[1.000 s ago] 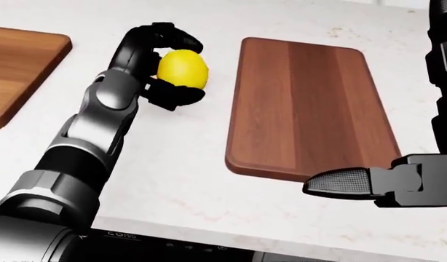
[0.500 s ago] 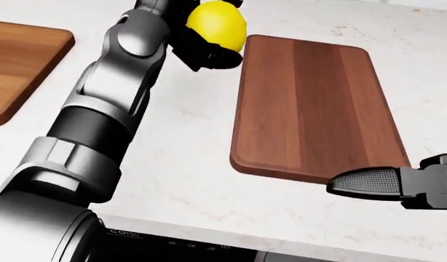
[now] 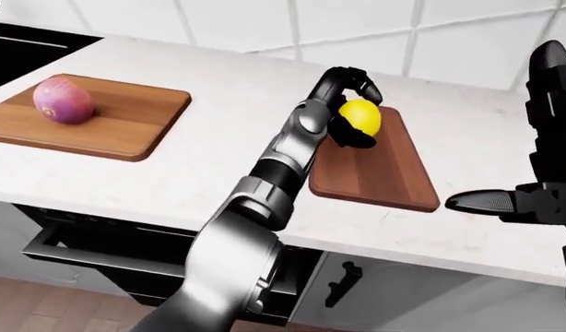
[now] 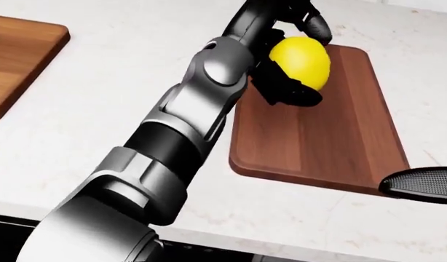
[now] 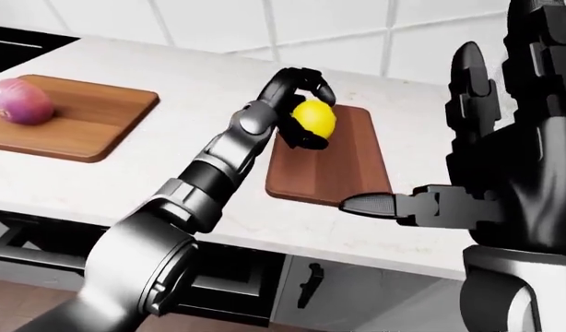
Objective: Place the lemon and the onion on separate cutting boards.
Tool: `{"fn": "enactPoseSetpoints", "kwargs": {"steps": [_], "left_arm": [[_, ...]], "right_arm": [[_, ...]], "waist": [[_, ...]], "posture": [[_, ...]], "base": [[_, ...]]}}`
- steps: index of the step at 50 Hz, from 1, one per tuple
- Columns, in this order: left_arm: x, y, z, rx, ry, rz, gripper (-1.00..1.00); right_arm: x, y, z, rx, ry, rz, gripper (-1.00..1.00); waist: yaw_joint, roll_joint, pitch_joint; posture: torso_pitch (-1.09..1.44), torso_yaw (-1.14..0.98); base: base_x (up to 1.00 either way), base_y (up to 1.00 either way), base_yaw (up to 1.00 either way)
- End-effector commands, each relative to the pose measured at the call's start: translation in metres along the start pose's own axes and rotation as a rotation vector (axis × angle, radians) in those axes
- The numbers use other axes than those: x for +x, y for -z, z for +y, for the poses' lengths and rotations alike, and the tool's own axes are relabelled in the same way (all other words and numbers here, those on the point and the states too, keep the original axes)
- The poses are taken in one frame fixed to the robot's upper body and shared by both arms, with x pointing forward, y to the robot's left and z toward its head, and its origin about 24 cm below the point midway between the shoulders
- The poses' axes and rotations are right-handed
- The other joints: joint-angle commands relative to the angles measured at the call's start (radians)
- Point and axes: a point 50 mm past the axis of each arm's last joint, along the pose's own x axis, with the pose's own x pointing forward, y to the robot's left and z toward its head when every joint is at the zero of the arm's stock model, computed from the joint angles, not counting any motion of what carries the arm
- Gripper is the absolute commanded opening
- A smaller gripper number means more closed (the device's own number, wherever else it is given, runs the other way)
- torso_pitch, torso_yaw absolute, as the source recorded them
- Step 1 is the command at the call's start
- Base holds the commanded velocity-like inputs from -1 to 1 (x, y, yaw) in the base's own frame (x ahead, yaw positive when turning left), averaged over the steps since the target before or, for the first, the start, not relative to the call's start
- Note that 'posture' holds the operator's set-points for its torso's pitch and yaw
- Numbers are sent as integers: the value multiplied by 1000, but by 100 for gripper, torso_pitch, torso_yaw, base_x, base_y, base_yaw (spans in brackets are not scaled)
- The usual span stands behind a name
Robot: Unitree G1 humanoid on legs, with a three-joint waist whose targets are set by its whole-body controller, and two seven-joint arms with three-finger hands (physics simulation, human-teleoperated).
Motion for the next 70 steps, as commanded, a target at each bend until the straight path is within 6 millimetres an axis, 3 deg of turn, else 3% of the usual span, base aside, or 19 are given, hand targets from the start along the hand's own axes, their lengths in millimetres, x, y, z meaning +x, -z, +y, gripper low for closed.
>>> {"fn": "enactPoseSetpoints", "kwargs": {"steps": [1,12,14,20,23,26,27,31,35,40,41,42,54,58,63,70], "left_arm": [[1,-33,8,21,-31,-126,-100],[0,-25,-1,34,-6,-121,-100],[0,-25,-1,32,-5,-123,-75],[0,-21,-4,36,3,-119,-65],[0,-22,-5,38,6,-121,-50],[0,-22,-5,39,7,-124,-50],[0,-22,-6,39,9,-124,-14],[0,-24,-7,40,15,-128,-4],[0,-26,-5,42,10,-130,36],[0,-27,-6,45,11,-133,53],[0,-28,-6,46,13,-133,83],[0,-28,-7,45,18,-133,100],[0,-33,-7,38,29,-143,100],[-1,-50,8,21,8,-173,100],[-8,-74,44,-21,-49,-216,100],[-40,-78,96,-61,-141,-250,100]], "right_arm": [[1,-8,-1,-12,3,-55,100],[5,-12,1,-5,-2,-63,100],[4,-12,1,-5,-2,-62,100],[4,-13,1,-3,-1,-63,100],[4,-13,1,-2,-1,-63,100],[4,-13,0,0,2,-62,100],[4,-13,0,0,3,-63,100],[4,-14,0,1,2,-64,100],[5,-16,1,1,0,-65,100],[5,-15,1,2,1,-66,100],[5,-15,1,2,2,-66,100],[5,-16,1,3,2,-66,100],[5,-18,0,4,5,-69,100],[6,-19,0,3,3,-72,100],[9,-31,4,-3,-9,-85,100],[17,-63,15,-41,-37,-118,100]], "waist": [[2,-6,-26],[2,-8,-26],[2,-8,-26],[3,-9,-26],[3,-10,-26],[3,-10,-25],[3,-10,-25],[4,-10,-25],[4,-10,-24],[3,-10,-24],[3,-11,-24],[4,-11,-24],[4,-12,-23],[4,-11,-22],[3,-6,-17],[2,9,-6]], "posture": [[0,0],[0,0],[0,0],[0,0],[0,0],[0,0],[0,0],[0,0],[0,0],[0,0],[0,0],[0,0],[0,0],[0,0],[0,0],[0,0]], "base": [[0,0,0],[0,0,0],[0,0,0],[0,0,0],[0,0,0],[0,0,0],[0,0,0],[0,0,0],[0,0,0],[0,0,0],[0,0,0],[0,0,0],[0,0,0],[0,0,0],[0,0,0],[0,0,0]]}}
